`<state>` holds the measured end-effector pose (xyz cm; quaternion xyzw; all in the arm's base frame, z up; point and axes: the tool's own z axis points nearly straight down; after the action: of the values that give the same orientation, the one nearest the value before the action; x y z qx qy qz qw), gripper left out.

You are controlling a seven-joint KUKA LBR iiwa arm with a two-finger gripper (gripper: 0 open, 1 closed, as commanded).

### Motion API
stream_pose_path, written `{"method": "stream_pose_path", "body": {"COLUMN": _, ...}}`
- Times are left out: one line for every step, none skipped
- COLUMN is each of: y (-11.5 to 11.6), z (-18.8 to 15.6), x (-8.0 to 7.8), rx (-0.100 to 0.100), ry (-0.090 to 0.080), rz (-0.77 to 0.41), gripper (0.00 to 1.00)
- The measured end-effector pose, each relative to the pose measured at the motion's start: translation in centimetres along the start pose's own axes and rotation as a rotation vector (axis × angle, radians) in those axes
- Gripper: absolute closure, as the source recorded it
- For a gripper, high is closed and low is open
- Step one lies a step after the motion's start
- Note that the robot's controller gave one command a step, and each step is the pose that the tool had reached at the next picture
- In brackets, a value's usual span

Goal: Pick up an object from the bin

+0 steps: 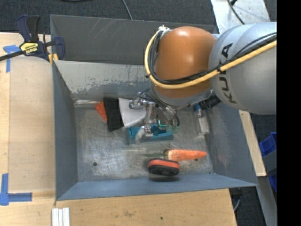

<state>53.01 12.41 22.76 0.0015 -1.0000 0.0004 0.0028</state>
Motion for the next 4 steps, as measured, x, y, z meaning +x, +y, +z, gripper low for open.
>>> {"method": "stream_pose_path", "body": {"y": 0.0, "z": -0.5, "x": -0.2, "rx": -0.002, "ry": -0.008, "rz": 0.003, "gripper": 0.0}}
{"method": "stream_pose_path", "body": {"y": -2.2, "z": 0.9, "x": -0.3, "rx": -0.004, "ry": -0.012, "rz": -0.056, "gripper": 0.0}}
{"method": "stream_pose_path", "body": {"y": -4.2, "z": 2.0, "x": -0.7, "rx": 0.0, "ry": -0.006, "rz": -0.076, "gripper": 0.0}}
{"method": "stream_pose_path", "body": {"y": -4.6, "z": -1.1, "x": 0.5, "rx": 0.0, "ry": -0.003, "rz": -0.154, "gripper": 0.0}}
